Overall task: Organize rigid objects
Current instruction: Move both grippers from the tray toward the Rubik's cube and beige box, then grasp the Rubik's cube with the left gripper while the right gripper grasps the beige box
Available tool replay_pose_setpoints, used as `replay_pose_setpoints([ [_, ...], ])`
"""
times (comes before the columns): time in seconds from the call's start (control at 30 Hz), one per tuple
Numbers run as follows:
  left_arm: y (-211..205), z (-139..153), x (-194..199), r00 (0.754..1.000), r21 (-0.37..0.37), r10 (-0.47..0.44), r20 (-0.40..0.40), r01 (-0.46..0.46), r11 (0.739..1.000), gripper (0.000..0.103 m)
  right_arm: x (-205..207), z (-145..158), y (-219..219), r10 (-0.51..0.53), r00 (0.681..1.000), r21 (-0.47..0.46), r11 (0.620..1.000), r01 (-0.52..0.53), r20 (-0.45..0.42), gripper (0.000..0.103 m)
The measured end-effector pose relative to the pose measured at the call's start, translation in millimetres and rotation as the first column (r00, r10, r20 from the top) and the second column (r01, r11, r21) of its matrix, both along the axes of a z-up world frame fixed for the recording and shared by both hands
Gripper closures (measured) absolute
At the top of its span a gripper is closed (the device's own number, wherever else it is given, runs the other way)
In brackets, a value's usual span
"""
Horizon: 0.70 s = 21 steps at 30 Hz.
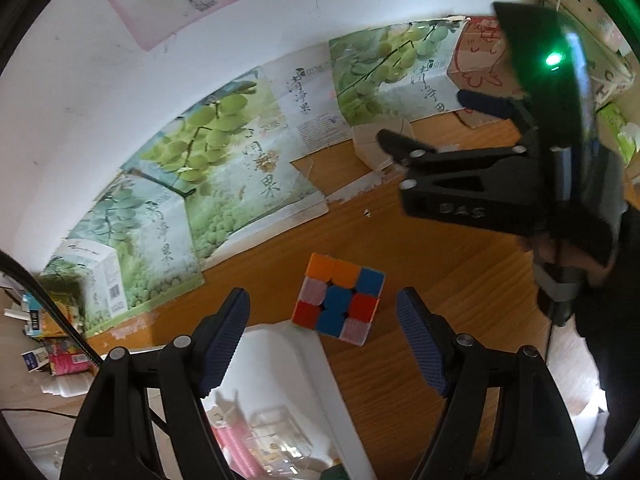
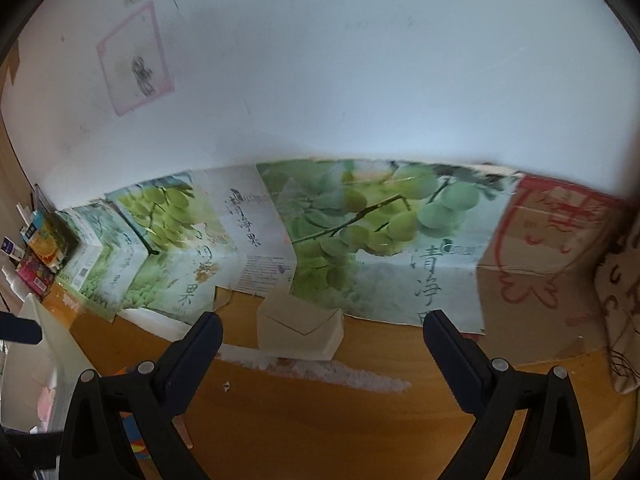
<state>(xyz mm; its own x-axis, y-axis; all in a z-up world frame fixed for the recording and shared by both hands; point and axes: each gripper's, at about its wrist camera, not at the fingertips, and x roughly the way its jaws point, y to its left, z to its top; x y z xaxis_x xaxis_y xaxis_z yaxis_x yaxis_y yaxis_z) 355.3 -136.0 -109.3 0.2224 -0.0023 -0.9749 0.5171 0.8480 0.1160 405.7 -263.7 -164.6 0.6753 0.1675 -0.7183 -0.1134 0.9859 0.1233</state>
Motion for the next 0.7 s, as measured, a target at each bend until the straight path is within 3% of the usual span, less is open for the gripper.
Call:
replay_pose_setpoints([
  [0.53,-26.1,-23.6,2.6,0.991,-0.024,-0.086,-0.101,0.084,0.996,0.024,18.8,-35.2,0.0,-0.033,0.990,-0.030,0.999,0.029,-0.141,0.007],
  [0.7,-25.5,-32.6,10.0,0.987,-0.025,-0.094,-0.128,0.092,0.995,0.024,22.8,-40.2,4.9,-0.022,0.990,-0.013,1.000,0.020,-0.142,0.007],
])
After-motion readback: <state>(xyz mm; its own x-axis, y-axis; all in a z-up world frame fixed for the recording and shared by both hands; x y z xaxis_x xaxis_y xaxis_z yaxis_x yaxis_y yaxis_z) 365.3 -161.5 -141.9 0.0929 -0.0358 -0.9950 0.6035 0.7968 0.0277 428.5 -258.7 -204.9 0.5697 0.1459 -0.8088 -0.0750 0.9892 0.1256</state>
